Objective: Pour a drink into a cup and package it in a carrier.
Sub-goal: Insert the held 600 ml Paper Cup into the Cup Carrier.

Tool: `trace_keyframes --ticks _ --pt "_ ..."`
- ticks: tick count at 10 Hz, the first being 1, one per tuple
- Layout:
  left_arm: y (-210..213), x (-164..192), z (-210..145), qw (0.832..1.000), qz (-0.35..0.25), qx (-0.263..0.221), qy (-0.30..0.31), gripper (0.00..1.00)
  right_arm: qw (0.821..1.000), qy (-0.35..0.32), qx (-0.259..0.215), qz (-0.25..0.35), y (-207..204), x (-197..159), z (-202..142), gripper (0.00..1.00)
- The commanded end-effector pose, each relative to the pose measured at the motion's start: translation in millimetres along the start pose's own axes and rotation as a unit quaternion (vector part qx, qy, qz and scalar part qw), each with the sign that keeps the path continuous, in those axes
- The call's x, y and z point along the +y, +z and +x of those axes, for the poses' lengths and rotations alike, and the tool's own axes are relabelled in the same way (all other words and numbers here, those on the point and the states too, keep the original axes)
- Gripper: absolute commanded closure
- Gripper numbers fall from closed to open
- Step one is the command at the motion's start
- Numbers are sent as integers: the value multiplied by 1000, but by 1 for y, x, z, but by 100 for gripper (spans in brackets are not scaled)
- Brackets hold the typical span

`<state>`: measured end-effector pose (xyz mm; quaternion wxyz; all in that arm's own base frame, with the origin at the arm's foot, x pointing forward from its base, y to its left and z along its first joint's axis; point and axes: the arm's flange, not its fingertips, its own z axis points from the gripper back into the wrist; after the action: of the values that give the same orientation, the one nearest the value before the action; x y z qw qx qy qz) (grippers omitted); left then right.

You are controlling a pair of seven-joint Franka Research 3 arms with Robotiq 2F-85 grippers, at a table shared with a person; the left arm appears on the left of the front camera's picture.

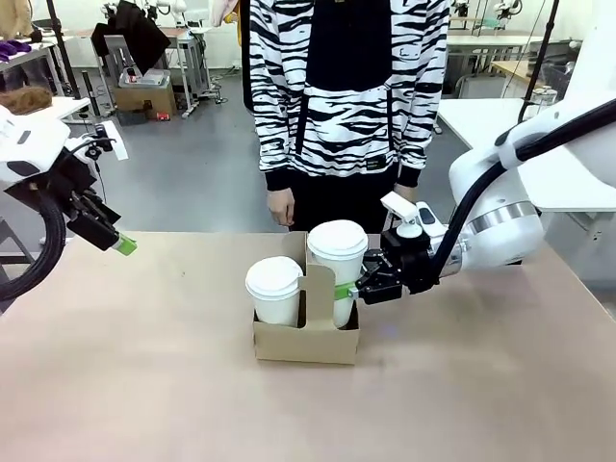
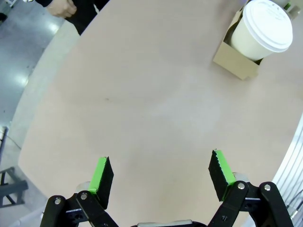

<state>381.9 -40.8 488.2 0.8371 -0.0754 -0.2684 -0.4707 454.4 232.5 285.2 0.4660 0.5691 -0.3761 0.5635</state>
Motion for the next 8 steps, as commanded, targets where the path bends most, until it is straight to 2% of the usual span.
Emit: trace_keyframes --ticks 1,7,8 --pt "2 0 -1 1000 -3 -3 -4 0 1000 14 13 15 -1 -9 -9 24" --pt "2 0 -1 1000 -3 -3 -4 0 999 8 26 40 4 -19 -38 24" --pt "2 0 -1 1000 -3 -3 -4 0 998 13 37 46 7 -19 -39 0"
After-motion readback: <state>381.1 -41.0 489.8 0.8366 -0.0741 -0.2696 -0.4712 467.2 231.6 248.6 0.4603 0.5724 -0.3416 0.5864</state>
